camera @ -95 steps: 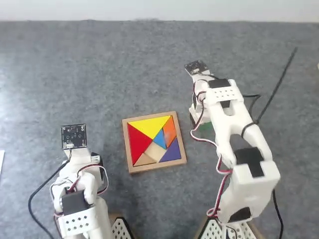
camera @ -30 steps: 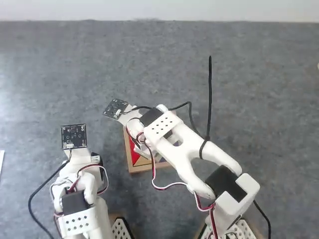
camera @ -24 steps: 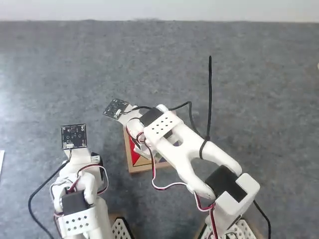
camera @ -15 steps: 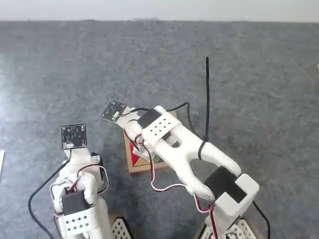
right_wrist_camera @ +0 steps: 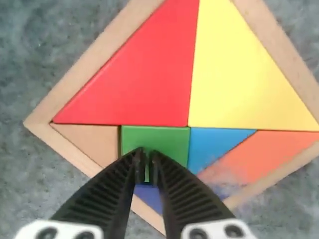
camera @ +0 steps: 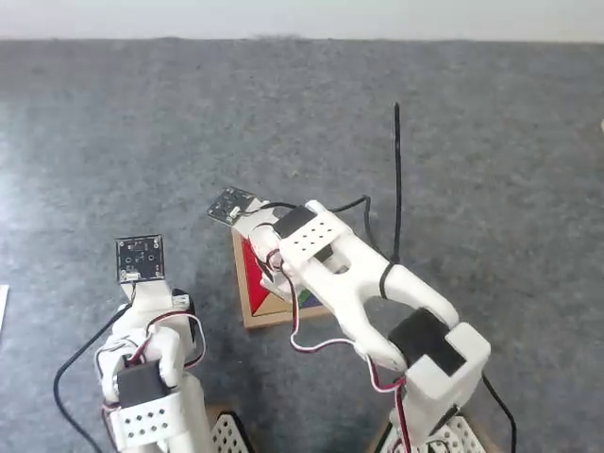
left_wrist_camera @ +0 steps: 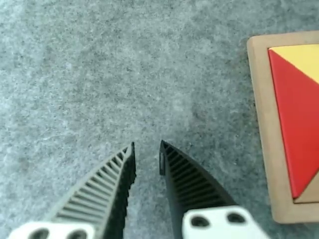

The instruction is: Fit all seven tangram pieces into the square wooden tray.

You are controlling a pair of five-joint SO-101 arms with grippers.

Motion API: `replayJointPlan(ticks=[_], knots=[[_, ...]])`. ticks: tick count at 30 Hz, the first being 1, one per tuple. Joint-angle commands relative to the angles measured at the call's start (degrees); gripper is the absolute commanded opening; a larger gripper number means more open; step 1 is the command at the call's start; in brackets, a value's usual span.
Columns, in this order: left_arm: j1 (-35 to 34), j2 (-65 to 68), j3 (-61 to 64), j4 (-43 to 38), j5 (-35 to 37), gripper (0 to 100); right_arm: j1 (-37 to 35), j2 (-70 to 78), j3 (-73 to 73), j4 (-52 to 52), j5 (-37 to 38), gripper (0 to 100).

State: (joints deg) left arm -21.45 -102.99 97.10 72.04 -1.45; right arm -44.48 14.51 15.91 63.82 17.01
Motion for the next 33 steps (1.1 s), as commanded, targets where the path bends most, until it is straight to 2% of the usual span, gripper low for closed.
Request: replayJointPlan(ticks=[1, 5, 10, 13, 17, 21, 27, 33], knots=[[-0.4, -1.1, -0.7, 0.2, -0.1, 8, 0.3, 1.0, -3.3, 2.9, -0.5, 1.7], [-0.4, -1.1, -0.7, 0.2, -0.1, 8, 0.3, -5.6, -6.3, 7.8, -0.4, 1.7], [-0.4, -1.1, -0.7, 0.2, -0.1, 8, 0.9, -20.8, -6.2, 15.3, 0.0, 2.0], [-0.4, -1.1, -0.7, 0.2, -0.1, 8, 4.8, -28.7, -5.4, 17.8, 0.1, 2.0], [-0.4, -1.1, -0.7, 0.2, -0.1, 8, 16.4, -37.8, -2.3, 18.3, 0.4, 1.7], [-0.4, -1.1, -0.7, 0.2, -0.1, 8, 30.0, -47.0, 3.5, 17.5, 3.7, 1.7], [-0.4, -1.1, -0.7, 0.2, -0.1, 8, 44.4, -58.7, 22.7, 16.0, 1.2, 1.7], [-0.4, -1.1, -0.7, 0.2, -0.1, 8, 57.4, -72.2, 46.2, -0.1, 1.2, 1.6]])
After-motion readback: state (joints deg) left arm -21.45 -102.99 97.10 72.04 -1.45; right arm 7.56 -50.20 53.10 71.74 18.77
